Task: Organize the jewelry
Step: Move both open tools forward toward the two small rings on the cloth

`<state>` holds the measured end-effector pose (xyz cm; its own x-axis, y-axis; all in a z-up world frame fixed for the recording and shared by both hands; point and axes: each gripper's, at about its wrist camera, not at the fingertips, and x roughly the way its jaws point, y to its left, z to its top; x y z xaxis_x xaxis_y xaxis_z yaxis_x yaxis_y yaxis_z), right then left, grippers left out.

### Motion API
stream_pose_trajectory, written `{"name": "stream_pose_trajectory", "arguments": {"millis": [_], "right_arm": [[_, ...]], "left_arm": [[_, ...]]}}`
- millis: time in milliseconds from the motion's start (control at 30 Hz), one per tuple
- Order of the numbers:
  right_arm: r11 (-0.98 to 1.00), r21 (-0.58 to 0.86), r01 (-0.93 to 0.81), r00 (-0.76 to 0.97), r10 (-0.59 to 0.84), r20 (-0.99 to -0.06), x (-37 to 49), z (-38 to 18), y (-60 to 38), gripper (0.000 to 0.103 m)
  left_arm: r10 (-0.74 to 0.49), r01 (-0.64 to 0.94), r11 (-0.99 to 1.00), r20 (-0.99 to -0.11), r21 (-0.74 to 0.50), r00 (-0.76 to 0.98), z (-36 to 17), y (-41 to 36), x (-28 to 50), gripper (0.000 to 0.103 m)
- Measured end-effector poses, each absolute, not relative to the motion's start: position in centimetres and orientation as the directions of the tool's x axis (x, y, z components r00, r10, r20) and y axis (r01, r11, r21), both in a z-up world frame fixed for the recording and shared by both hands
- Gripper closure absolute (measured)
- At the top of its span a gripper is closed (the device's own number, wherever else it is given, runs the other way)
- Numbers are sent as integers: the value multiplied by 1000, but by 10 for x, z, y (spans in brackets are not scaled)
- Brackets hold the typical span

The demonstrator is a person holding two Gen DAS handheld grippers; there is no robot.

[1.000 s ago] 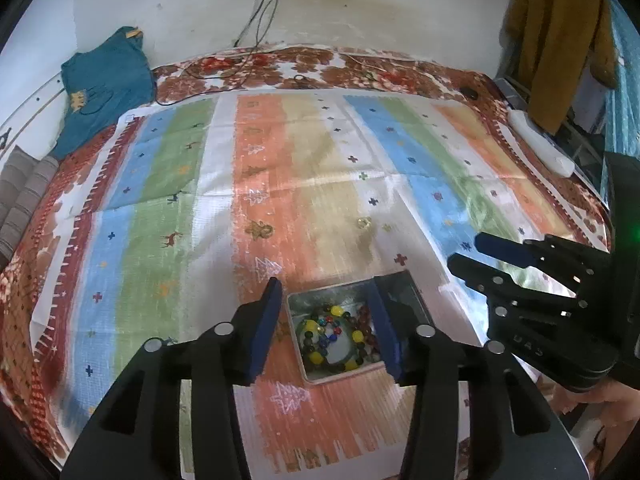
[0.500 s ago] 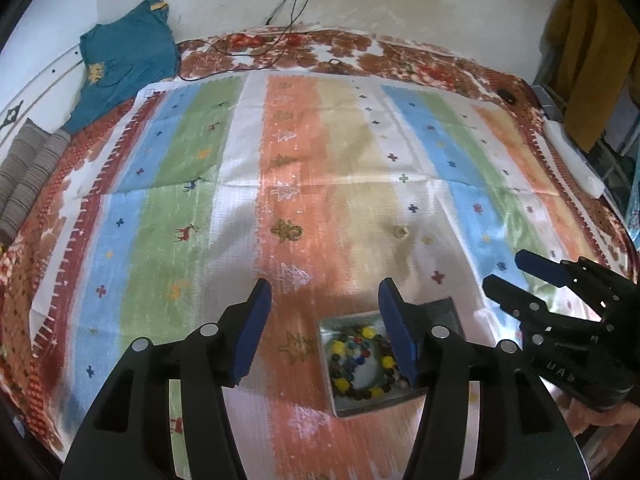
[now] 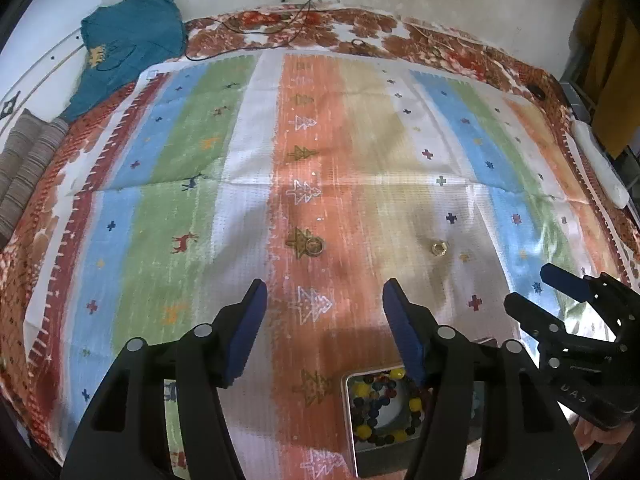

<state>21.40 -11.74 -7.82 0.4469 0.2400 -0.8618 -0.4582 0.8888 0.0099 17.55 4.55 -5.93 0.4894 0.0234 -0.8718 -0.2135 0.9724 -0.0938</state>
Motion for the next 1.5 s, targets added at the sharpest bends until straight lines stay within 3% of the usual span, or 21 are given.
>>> {"name": "stream_pose_trajectory", "arguments": {"millis": [133, 500, 1500], "right_arm": [[890, 11, -456, 435, 234, -869, 225, -86, -113, 43], [889, -12, -457, 419, 203, -885, 246, -111, -103, 43], [906, 35, -421, 328, 188, -926, 295, -157, -90, 43]], "left_arm": [[3, -201, 973, -874, -109, 486, -63, 46, 182, 38], [56, -219, 975, -898, -46, 436, -86, 55, 206, 38], [56, -195, 981, -939, -13, 340, -141, 69, 253, 38]]}}
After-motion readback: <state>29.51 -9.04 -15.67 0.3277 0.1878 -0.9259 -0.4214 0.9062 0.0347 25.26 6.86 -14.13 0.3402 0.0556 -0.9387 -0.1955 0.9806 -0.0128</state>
